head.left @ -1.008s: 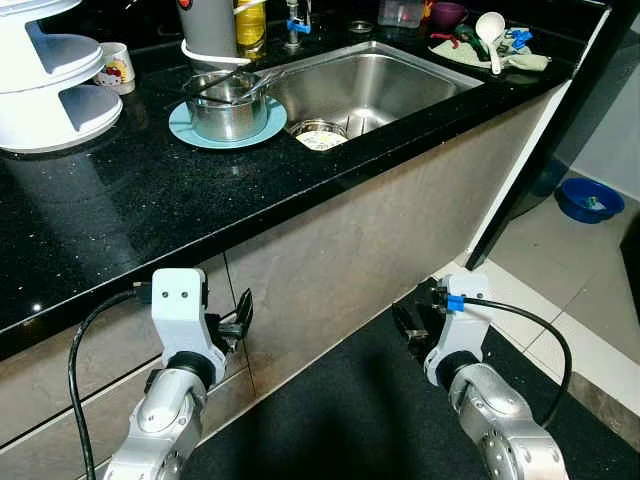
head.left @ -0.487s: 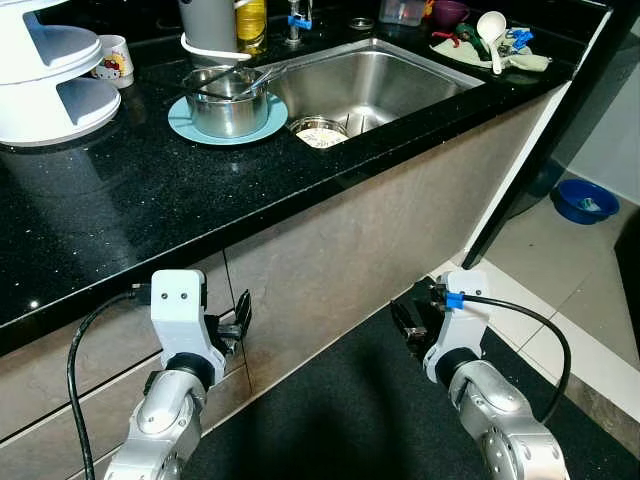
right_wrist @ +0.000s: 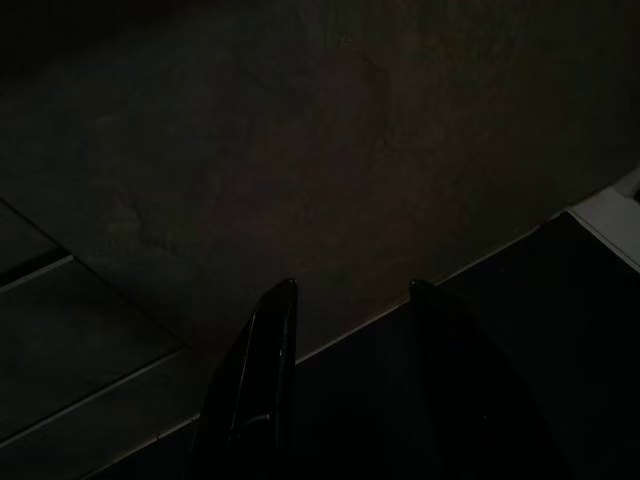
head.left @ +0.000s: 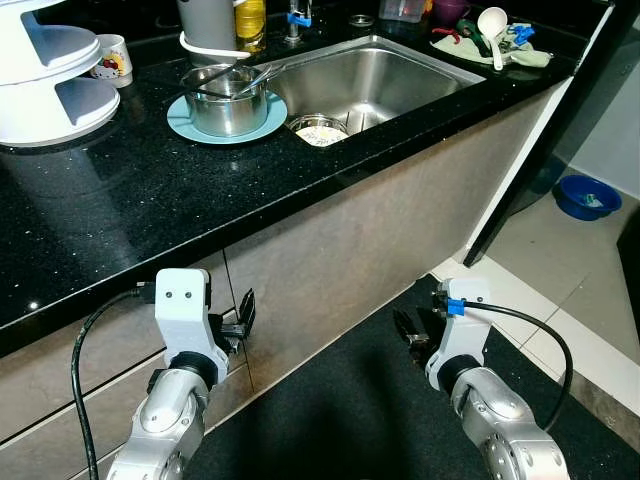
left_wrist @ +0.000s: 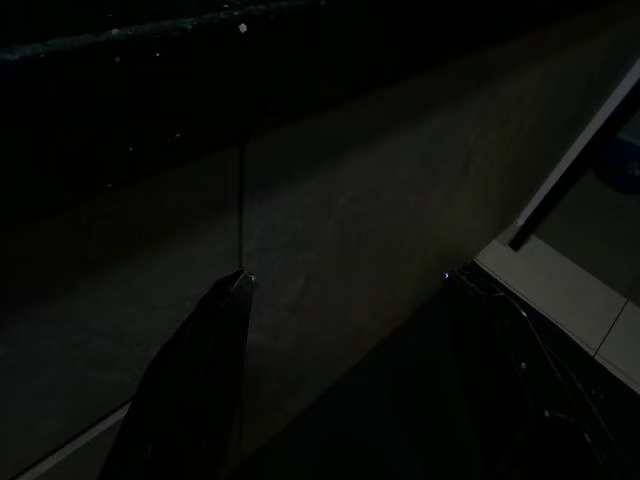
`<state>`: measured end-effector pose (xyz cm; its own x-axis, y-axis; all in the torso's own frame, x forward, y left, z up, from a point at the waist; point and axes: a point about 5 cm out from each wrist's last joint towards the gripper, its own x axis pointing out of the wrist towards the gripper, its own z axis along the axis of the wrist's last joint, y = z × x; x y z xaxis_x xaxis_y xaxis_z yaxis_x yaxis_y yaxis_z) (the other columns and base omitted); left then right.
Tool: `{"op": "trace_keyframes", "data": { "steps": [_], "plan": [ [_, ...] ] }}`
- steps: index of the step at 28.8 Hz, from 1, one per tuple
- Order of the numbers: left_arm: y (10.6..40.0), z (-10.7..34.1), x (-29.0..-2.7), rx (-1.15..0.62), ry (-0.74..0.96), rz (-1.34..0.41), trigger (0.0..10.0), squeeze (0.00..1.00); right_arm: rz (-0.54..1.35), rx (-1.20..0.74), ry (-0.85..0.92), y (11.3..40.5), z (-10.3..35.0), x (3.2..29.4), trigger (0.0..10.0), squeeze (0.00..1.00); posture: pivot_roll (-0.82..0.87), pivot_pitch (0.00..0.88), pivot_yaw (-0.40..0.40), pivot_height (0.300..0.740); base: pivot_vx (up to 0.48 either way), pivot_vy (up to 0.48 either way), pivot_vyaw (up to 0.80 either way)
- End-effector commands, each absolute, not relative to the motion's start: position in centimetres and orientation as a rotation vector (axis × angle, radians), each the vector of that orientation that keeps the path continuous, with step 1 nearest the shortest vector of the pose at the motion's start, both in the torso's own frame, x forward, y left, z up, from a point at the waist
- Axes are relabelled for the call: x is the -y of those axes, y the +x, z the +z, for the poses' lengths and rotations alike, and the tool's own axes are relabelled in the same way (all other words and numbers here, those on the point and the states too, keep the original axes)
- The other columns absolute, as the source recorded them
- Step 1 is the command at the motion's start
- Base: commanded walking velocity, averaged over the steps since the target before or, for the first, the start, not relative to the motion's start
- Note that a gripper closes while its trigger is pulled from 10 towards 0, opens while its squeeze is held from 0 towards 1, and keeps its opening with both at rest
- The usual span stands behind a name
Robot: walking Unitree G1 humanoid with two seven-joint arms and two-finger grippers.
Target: Kitchen organization
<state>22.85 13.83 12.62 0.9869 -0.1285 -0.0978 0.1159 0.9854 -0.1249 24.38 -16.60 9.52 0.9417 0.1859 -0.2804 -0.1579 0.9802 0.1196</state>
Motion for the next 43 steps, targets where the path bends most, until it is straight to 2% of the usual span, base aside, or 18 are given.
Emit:
{"op": "trace_keyframes", "data": {
  "steps": [1,33,43],
  "plan": [
    [22.8,12.2,-13.6,-0.129,-0.121,-0.134,10.0,0.0,0.165,-0.291,0.096,24.2,9.7,16.8,10.0,0.0,-0.06,0.061,-0.017,0.74,0.0,0.0,0.0],
    [22.3,12.2,-13.9,-0.132,-0.112,-0.126,10.0,0.0,0.176,-0.299,0.107,23.9,9.5,16.5,10.0,0.0,-0.04,0.059,-0.029,0.74,0.0,0.0,0.0],
    [20.2,13.0,-15.0,-0.151,-0.09,-0.098,10.0,0.0,0.19,-0.299,0.137,21.9,10.3,15.7,10.0,0.0,0.02,0.18,-0.001,0.74,0.0,0.0,0.0]
  ]
}}
